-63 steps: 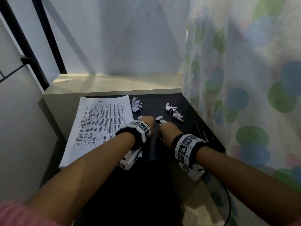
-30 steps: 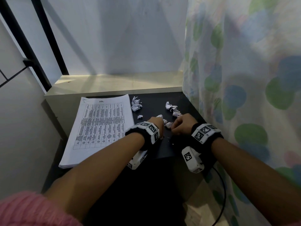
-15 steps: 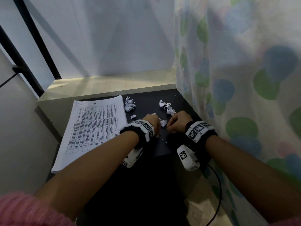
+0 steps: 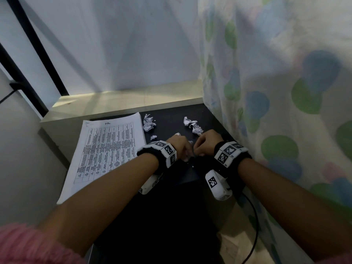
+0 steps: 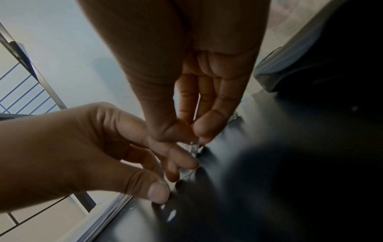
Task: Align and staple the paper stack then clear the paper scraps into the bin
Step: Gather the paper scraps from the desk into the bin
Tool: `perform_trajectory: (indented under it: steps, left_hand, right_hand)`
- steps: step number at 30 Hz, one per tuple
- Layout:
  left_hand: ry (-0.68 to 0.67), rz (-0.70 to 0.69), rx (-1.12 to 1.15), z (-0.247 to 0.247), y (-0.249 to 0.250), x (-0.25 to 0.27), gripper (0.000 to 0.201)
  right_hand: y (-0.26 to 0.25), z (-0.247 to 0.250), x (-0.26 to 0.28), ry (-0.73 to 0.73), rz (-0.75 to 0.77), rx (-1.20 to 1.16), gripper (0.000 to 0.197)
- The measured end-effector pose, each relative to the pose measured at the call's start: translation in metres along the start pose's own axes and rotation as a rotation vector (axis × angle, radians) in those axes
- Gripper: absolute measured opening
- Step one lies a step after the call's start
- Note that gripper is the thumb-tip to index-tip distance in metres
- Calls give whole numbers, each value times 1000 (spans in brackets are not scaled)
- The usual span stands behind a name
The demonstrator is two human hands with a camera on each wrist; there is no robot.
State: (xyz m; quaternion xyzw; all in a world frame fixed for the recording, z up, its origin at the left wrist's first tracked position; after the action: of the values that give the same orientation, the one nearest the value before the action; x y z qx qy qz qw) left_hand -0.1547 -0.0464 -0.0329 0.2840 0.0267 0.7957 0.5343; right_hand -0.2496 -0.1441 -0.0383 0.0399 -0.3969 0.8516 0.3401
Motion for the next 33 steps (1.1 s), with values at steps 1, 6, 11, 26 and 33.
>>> perform_trajectory:
  steps: [1, 6, 11, 26, 33]
  left_hand:
    - [-5, -8, -9, 1, 2, 0, 32]
    - [-22, 16, -9, 4, 3, -4, 30]
    - [-9, 52, -81, 4, 3, -5, 32]
    - [-30, 74, -149, 6, 2, -3, 27]
    - [-52, 166, -281, 0, 17, 0, 45]
  right_hand:
    - [0, 1, 1, 0, -7, 3, 12]
    - [3, 5, 1, 4, -25, -10, 15]
    - [4, 6, 2, 8, -24, -20, 9]
    - [3, -1, -6, 10, -26, 1, 19]
    - [2, -3, -4, 9, -24, 7, 20]
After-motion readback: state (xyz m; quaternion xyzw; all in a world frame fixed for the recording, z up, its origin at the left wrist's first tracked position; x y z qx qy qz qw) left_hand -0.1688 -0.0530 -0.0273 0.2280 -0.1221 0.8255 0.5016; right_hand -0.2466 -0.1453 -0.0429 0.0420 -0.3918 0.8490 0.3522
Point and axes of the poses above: each hand's wrist, its own x-axis away from the middle knuckle, its own z-axis out of the back of the hand, y = z × x, the point moved 1 cm from there along -x, towards the middle knuckle, and after that the axes turned 9 degrees about -y, right-handed, at the moved point
